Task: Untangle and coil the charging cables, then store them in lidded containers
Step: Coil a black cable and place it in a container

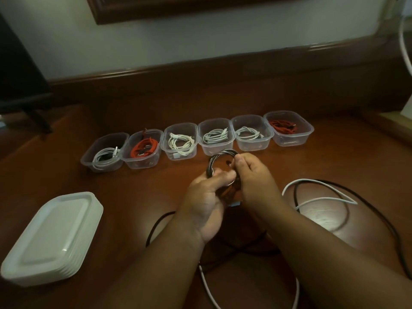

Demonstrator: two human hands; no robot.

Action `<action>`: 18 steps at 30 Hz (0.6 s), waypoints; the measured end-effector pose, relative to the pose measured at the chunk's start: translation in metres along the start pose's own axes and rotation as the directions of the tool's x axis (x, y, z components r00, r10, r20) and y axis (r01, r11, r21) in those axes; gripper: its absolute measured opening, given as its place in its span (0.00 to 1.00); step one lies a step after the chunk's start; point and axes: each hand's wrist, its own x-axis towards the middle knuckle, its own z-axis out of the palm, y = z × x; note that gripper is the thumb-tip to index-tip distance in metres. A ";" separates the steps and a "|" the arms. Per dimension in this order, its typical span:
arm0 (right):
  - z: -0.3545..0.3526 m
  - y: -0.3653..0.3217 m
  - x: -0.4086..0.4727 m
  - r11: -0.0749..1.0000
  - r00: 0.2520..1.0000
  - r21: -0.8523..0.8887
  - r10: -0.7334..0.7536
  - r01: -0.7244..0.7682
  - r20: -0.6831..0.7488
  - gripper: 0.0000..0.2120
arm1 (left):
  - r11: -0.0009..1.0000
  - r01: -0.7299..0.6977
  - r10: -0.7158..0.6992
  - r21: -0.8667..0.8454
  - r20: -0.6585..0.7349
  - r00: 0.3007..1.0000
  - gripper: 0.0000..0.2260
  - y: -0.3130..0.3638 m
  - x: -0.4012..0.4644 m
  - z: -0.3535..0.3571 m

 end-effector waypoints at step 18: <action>-0.016 -0.004 0.005 0.988 0.982 0.150 -0.017 0.046 -0.189 0.09 | 0.806 -0.206 0.287 0.555 -0.062 0.956 0.14 0.019 0.006 -0.015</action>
